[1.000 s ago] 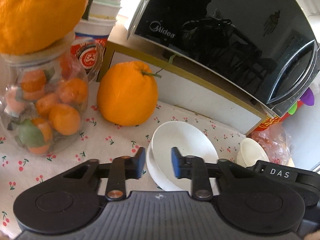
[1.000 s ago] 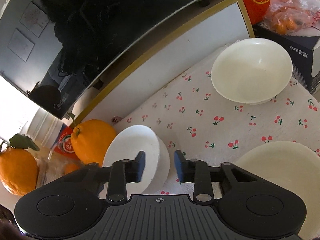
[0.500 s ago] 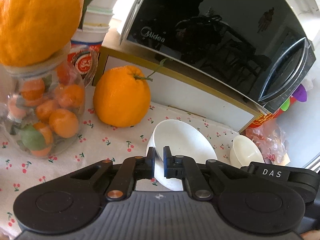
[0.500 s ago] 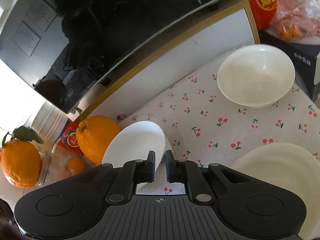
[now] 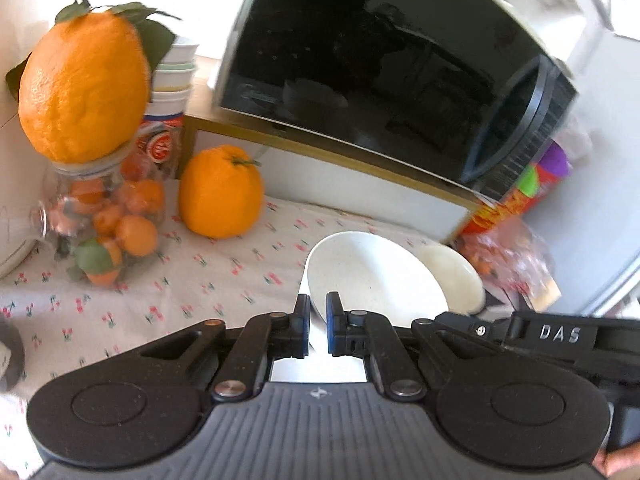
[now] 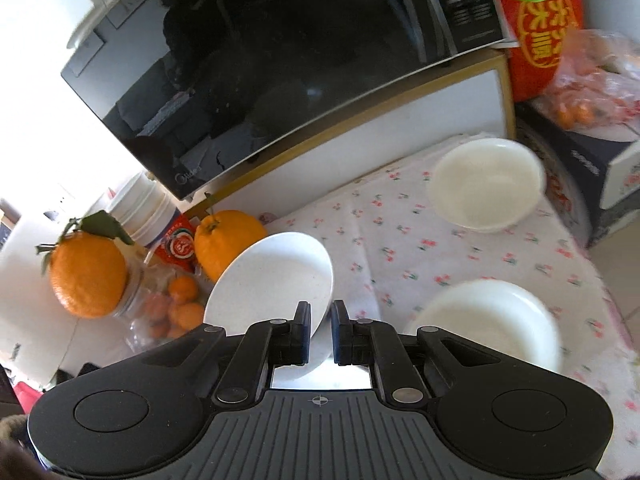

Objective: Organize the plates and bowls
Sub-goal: 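Lift the small white bowl with both grippers and carry it to the cream bowl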

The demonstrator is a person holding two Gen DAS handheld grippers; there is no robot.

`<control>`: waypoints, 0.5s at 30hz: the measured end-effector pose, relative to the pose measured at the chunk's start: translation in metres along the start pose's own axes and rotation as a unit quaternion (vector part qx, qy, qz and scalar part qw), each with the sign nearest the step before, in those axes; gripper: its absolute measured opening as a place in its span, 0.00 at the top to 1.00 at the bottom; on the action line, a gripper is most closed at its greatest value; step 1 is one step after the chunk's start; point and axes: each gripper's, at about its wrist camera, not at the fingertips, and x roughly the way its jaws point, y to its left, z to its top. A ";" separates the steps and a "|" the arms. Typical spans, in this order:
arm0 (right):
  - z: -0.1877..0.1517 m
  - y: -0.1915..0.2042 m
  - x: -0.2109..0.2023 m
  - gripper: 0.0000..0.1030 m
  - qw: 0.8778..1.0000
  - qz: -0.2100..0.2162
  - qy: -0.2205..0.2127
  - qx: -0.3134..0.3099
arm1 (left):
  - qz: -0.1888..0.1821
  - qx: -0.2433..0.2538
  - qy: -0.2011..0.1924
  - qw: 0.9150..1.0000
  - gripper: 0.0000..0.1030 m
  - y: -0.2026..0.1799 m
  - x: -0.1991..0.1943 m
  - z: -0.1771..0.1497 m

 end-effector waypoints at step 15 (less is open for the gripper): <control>-0.045 -0.062 -0.095 0.89 1.000 0.011 0.005 0.006 | -0.050 0.062 0.042 0.996 0.93 -0.049 -0.038 -0.069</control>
